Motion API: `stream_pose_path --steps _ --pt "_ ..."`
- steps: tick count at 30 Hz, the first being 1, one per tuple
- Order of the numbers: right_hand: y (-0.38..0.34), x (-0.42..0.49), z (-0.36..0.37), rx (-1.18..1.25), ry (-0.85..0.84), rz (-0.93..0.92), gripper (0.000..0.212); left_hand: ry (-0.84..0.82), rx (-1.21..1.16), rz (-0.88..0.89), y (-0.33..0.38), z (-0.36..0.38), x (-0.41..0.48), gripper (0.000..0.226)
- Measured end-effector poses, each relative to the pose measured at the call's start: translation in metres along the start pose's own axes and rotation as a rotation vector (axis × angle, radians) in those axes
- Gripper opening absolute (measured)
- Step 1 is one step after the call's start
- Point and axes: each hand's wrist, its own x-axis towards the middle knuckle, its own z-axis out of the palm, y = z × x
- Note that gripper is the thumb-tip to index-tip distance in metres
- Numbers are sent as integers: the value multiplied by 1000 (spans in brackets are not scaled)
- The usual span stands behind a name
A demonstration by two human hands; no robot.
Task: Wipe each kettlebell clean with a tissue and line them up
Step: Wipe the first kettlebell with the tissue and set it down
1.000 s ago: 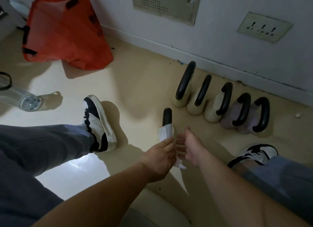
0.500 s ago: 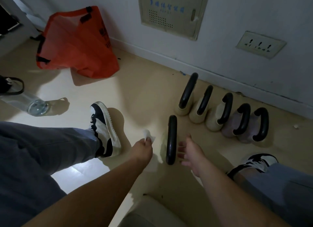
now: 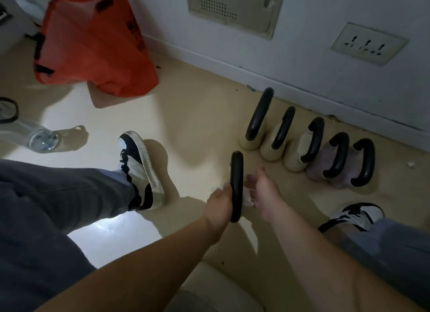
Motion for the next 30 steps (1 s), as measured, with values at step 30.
stream_pose_path --steps 30 --pt "-16 -7 8 93 -77 89 51 56 1006 673 -5 -1 -17 85"
